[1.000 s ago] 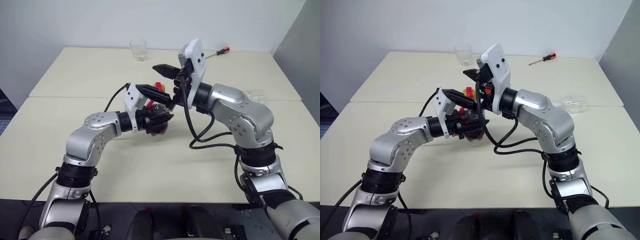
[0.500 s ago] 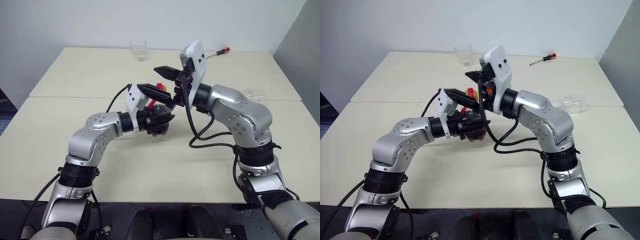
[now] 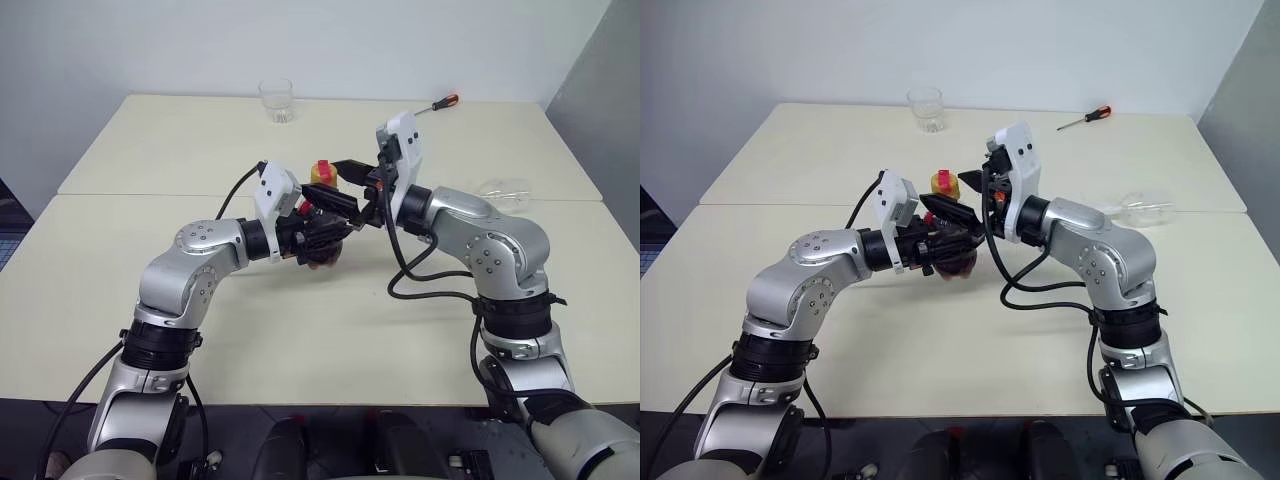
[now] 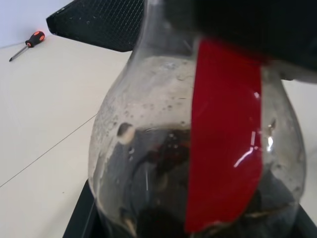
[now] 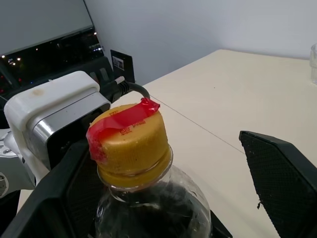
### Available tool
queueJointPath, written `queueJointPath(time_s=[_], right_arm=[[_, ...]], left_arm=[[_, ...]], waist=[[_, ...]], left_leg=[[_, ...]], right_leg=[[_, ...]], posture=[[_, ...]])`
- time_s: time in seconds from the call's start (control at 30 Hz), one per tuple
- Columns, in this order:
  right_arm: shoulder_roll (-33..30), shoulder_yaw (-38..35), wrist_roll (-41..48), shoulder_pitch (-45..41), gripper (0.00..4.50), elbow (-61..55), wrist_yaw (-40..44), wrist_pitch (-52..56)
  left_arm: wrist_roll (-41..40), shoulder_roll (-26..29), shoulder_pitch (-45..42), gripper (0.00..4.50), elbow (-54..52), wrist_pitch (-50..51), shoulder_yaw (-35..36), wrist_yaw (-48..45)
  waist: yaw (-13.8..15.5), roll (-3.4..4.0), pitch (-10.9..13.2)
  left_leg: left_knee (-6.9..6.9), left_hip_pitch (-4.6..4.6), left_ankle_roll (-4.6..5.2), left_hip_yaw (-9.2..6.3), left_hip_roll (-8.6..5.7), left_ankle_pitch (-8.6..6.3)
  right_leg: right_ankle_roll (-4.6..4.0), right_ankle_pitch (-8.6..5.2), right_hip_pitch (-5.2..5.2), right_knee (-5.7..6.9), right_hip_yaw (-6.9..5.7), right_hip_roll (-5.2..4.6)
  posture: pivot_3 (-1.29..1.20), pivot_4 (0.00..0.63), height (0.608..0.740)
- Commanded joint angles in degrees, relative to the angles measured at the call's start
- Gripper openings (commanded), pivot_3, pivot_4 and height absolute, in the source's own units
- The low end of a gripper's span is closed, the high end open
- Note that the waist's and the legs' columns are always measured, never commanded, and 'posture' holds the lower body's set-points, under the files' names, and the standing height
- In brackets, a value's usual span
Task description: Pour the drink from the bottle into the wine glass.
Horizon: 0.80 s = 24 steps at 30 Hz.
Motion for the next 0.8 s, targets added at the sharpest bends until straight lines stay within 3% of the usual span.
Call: queueJointPath(time_s=[0.03,0.3,0.8], right_arm=[[0.99,-3.11,2.23,-0.90,4.42,-3.11,-1.44,-0.29],[2.76,-6.02,5.42,-1.75,4.42,-4.56,-4.20,-0.41],[2.87,-3.17,4.55,0.95,4.42,-6.64,-4.19,-1.70]], left_arm=[[-0.50,0.18,-1.56,2.18,-1.77,-1.58,1.56,-0.73],[-0.40,0.23,-1.72,2.18,-1.50,-1.49,1.68,-0.89],[0.17,0.26,-3.47,2.18,0.39,-2.05,1.52,-1.64]], waist=[[0.00,0.00,0.00],[0.02,0.00,0.00],[0.00,0.00,0.00]], left_leg=[[0.00,0.00,0.00,0.00,0.00,0.00],[0.00,0.00,0.00,0.00,0.01,0.00],[-0.01,0.00,0.00,0.02,0.00,0.00]], right_leg=[[0.00,0.00,0.00,0.00,0.00,0.00],[0.00,0.00,0.00,0.01,0.00,0.00],[0.00,0.00,0.00,0.00,0.01,0.01]], posture=[[0.00,0.150,0.740],[0.00,0.150,0.740],[0.00,0.150,0.740]])
